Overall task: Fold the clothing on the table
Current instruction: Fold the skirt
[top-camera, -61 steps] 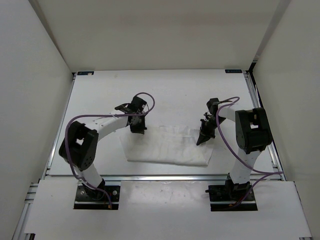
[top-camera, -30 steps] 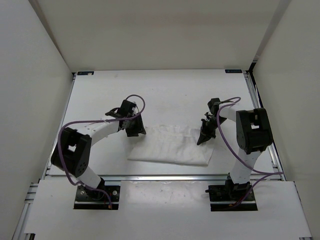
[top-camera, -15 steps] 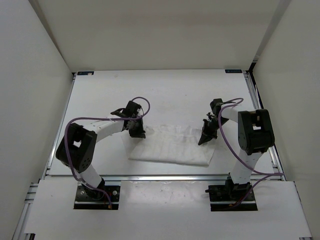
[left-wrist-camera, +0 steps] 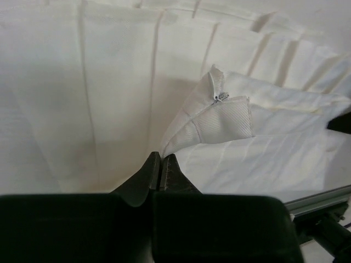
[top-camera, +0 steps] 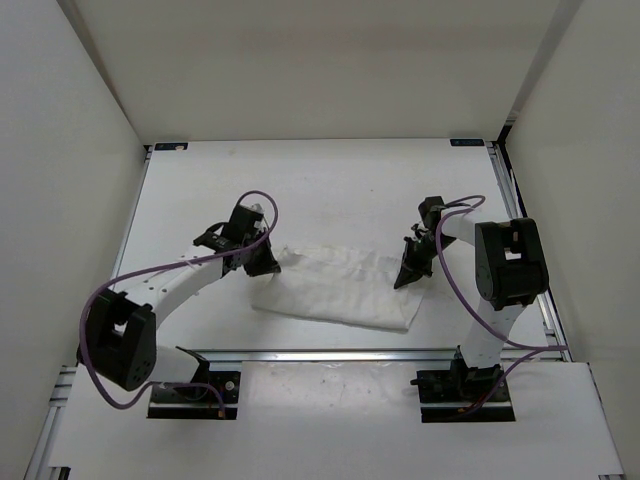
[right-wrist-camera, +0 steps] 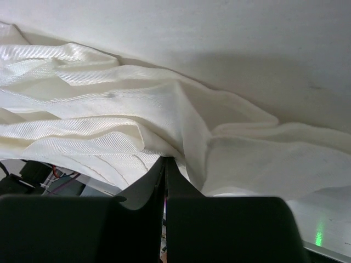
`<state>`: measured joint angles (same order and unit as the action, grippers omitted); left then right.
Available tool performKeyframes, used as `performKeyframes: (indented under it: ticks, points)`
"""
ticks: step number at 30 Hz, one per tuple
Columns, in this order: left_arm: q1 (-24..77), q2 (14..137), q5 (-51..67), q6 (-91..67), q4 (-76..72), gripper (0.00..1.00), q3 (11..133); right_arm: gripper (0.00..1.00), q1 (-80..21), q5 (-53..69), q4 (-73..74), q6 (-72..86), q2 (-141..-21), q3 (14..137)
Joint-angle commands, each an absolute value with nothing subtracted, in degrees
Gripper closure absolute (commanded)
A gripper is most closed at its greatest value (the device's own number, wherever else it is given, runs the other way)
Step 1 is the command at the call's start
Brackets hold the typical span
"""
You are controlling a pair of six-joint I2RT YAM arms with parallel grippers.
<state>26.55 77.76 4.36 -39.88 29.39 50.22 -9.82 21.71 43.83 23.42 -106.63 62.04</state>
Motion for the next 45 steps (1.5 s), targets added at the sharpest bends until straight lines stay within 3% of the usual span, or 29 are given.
performKeyframes:
  ticks: [1,10,12,13,15,18,22,31,39,41,45]
  points:
    - [25.9,78.3,-2.5,-39.8,32.1,1.00,47.4,1.00,-9.2,15.6,43.2,22.1,-108.1,62.8]
    - [27.3,83.6,-8.4,-38.4,34.7,1.00,46.8,1.00,-9.5,15.8,42.6,21.9,-106.5,61.3]
    - [27.9,84.5,-8.9,-38.8,35.0,0.95,46.9,0.97,-9.3,16.3,42.1,21.4,-105.6,61.5]
    - [27.9,85.0,-9.7,-38.9,35.0,0.82,47.0,0.92,-9.7,16.2,42.2,21.4,-104.7,61.6]
    - [28.1,84.5,-9.7,-39.0,34.8,0.69,47.3,0.82,-9.3,16.4,41.4,21.0,-102.6,61.8]
    - [27.2,83.1,-9.9,-38.8,34.6,0.61,48.8,0.61,-9.1,17.7,40.8,20.5,-98.4,62.1]
    - [26.8,82.7,-10.1,-38.0,35.7,0.61,50.4,0.47,-7.7,17.7,41.1,20.3,-93.8,61.2]
    - [27.5,81.3,-8.2,-39.0,35.2,0.60,49.0,0.36,-7.0,20.2,38.4,23.7,-89.7,50.4]
    - [27.3,81.0,-8.3,-37.4,37.0,0.61,48.6,0.36,-7.4,28.4,27.6,29.0,-89.7,41.0]
    - [27.2,81.2,-8.8,-36.8,37.5,0.60,48.5,0.26,-6.9,32.0,23.7,30.2,-90.0,39.3]
    - [26.9,81.3,-8.5,-36.0,38.0,0.60,48.1,0.26,-9.2,32.3,20.2,30.9,-91.8,39.8]
